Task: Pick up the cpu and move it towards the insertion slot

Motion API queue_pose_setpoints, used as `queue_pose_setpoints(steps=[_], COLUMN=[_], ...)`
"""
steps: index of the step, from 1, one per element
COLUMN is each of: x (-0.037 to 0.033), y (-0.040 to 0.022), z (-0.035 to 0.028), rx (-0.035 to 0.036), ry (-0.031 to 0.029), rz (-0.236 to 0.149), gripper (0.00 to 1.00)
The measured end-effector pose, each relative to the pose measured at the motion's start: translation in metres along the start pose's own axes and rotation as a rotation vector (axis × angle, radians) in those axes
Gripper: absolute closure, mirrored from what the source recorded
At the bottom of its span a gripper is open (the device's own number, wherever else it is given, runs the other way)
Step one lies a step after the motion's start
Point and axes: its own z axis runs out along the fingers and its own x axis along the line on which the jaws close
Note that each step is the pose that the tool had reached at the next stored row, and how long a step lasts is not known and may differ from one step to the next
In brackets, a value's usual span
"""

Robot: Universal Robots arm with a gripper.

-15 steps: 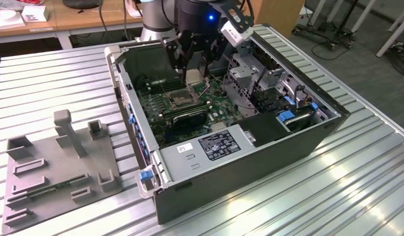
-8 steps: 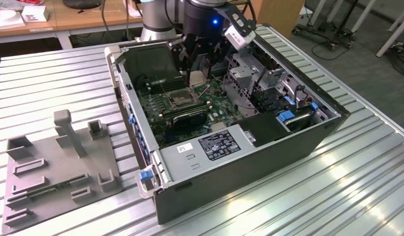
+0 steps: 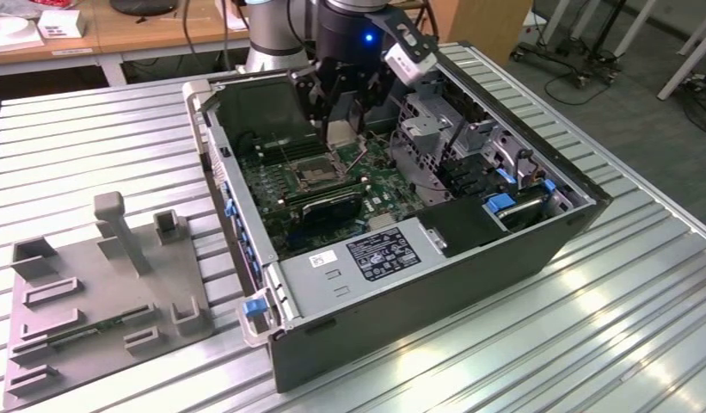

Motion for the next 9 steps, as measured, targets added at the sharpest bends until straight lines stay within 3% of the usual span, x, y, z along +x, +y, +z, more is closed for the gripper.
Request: queue_pose_setpoints(steps=[9], x=[-0.0040], y=[0.0150], z=[0.0057], rx=[-0.0032], ry=[0.0002], rz=[0.000], gripper=[0.46])
